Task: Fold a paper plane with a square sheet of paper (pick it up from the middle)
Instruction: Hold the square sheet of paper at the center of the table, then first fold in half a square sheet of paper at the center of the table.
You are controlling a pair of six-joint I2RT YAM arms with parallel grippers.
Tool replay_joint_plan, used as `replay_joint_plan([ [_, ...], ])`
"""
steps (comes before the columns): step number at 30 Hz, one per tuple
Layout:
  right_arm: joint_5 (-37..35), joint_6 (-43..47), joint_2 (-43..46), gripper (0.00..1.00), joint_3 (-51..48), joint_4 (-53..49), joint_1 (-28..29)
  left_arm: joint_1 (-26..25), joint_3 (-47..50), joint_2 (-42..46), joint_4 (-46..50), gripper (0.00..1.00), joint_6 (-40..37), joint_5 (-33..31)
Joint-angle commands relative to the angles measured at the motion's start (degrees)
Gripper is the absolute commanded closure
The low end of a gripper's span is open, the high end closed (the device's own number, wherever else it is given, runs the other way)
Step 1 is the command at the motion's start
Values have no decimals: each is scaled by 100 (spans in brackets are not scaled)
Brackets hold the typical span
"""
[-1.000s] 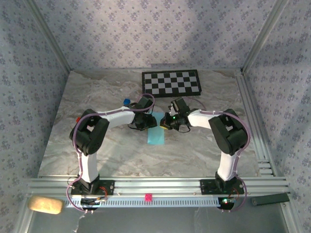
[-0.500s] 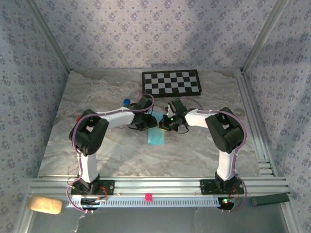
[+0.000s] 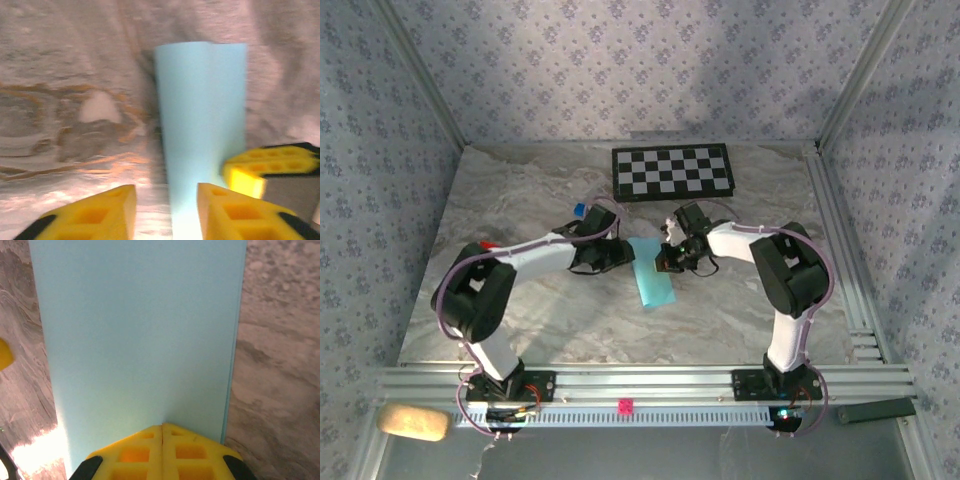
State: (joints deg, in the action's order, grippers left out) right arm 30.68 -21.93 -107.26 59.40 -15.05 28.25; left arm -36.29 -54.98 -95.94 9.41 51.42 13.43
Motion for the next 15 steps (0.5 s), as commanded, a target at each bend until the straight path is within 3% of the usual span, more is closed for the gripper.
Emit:
replay_joint_plan([
  [1, -293, 156, -155, 100, -257, -850, -154, 34, 185, 78, -1202, 77, 94, 1055],
  [5, -411, -159, -147, 100, -307, -777, -162, 25, 187, -264, -1810, 100, 338, 1666],
  [15, -356, -676, -66, 100, -578, -404, -166, -47, 304, -780, -2116, 100, 512, 1797],
])
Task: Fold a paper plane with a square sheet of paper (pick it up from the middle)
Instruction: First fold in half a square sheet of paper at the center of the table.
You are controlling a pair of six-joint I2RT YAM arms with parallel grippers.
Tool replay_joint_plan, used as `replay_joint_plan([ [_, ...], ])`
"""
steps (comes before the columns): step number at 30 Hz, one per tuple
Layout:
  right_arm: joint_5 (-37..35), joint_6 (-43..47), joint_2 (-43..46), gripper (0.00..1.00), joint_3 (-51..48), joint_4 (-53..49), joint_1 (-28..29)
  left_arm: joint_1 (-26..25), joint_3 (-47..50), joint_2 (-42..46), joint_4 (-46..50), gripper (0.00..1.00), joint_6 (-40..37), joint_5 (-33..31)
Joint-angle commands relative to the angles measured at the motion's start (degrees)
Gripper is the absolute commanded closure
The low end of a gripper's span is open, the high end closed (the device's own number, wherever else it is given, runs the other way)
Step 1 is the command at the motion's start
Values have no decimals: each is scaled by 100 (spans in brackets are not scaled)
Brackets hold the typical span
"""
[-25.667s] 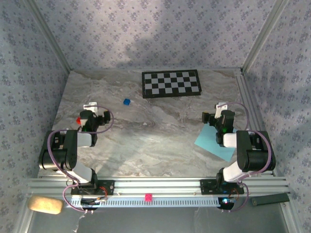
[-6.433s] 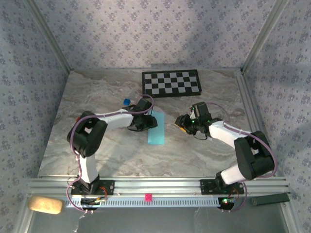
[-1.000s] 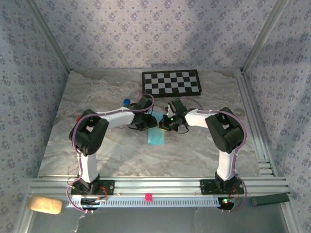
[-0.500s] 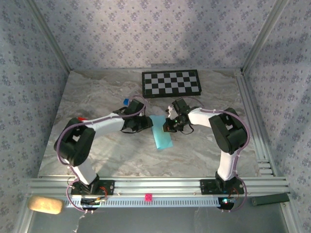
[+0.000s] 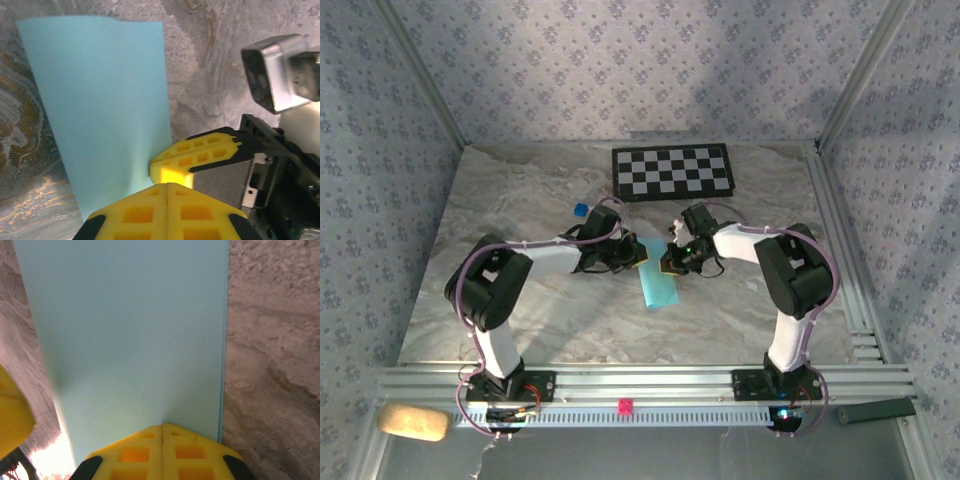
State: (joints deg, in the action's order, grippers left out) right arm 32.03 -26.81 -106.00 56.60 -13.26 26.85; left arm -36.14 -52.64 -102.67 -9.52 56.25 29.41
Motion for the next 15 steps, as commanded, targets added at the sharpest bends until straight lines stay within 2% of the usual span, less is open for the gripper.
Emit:
replay_joint_plan([
  [1, -511, -202, -193, 100, -307, -594, -22, -61, 79, -136, -214, 100, 10, 186],
  [7, -532, -215, -193, 100, -338, -616, -24, -72, 118, -314, -59, 100, -163, 114],
  [15, -556, -220, -202, 100, -419, -620, -23, -64, 232, -471, 567, 100, -627, -480],
])
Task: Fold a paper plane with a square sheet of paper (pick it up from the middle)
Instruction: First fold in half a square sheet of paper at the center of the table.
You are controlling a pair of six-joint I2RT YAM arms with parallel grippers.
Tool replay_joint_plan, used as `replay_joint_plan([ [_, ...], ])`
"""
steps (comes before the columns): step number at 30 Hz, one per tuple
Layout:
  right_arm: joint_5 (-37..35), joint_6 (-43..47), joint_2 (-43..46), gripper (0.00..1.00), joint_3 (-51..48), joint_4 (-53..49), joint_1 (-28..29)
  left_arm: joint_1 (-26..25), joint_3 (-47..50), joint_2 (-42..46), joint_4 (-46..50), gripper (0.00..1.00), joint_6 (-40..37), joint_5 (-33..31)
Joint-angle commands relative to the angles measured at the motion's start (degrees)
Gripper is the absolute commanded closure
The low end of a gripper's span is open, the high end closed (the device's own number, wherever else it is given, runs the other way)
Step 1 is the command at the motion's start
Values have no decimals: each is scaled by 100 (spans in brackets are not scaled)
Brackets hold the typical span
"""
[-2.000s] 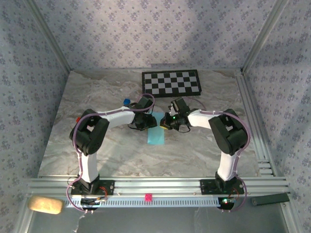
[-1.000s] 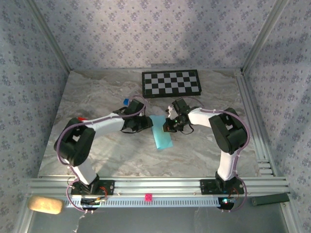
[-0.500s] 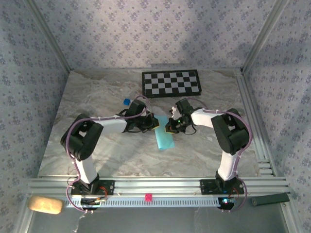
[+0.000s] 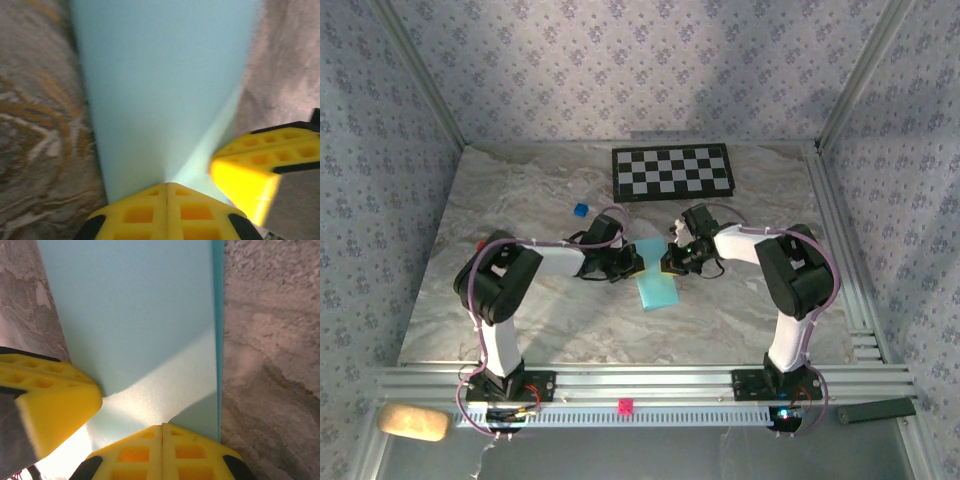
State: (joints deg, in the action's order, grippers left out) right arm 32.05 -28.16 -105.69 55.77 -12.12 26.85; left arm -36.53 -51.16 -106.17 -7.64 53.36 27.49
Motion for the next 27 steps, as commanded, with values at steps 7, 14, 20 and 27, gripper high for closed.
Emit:
replay_joint_plan([
  [7, -625, -106, -198, 100, -413, -723, -6, 1, 294, -221, 422, 100, -416, -514],
  [14, -654, -205, -123, 100, -478, -661, -4, -68, 115, 496, 366, 100, 327, -396],
  [20, -748, -273, -15, 100, -619, -634, -29, -291, 338, 705, -309, 100, 934, -315],
  [27, -757, -311, 4, 100, -641, -623, -29, -386, 477, 428, -434, 100, 996, -241],
])
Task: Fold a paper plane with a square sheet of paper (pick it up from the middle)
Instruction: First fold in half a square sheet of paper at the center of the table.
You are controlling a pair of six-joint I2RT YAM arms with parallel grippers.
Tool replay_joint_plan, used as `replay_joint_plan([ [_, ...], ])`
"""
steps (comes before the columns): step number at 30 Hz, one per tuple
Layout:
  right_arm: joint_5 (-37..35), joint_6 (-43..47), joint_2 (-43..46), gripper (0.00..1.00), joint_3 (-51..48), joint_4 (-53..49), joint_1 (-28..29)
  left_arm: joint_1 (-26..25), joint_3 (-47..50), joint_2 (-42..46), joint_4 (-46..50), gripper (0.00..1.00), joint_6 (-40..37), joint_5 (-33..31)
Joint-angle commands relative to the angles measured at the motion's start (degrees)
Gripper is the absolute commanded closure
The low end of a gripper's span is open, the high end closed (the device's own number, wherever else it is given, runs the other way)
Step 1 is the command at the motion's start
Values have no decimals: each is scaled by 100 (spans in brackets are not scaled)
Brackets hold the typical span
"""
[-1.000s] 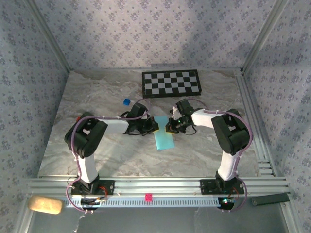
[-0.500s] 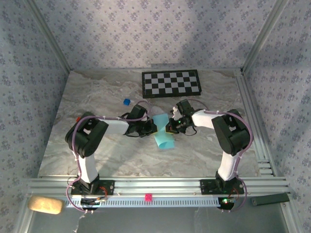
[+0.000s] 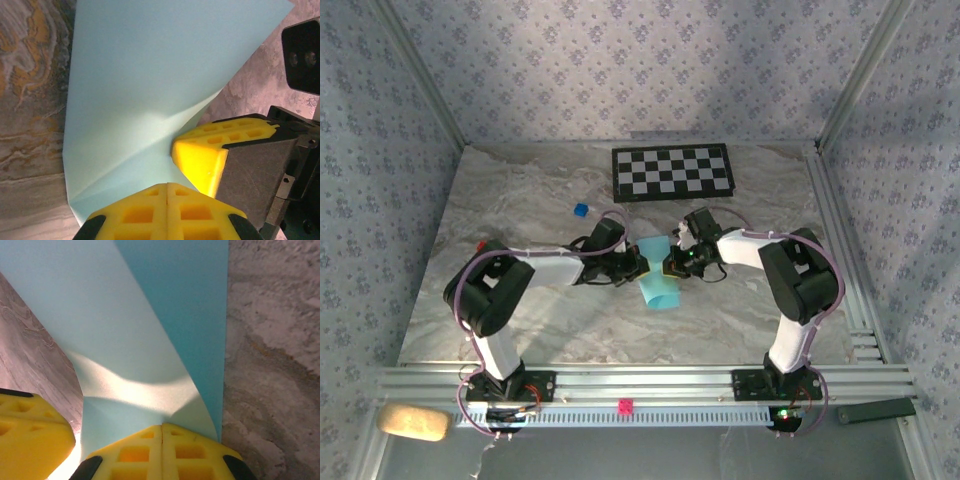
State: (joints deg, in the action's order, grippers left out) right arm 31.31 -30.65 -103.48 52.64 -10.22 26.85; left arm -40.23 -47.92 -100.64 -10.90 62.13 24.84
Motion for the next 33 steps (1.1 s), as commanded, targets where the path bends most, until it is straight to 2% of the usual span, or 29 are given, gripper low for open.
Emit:
replay_joint_plan([
  [1, -679, -72, -211, 100, -334, -802, -28, -16, 190, -168, -110, 100, 103, 17],
  [4, -720, -99, -202, 100, -376, -776, -18, -33, 328, -295, -51, 100, -9, -22],
  [9, -723, -116, -230, 100, -408, -763, -31, -59, 681, -320, 229, 100, -367, -547],
  [16, -728, -250, -193, 100, -481, -628, -15, -39, 384, 204, 588, 100, -503, -535],
  [20, -723, -292, -154, 100, -492, -603, -7, -96, 121, 499, 812, 100, -467, -293],
  [29, -741, -266, -199, 100, -456, -620, -13, -145, 503, 224, -382, 100, 169, 337],
  [33, -745, -248, -216, 100, -439, -628, -18, -174, 586, -11, -471, 100, 178, 369],
])
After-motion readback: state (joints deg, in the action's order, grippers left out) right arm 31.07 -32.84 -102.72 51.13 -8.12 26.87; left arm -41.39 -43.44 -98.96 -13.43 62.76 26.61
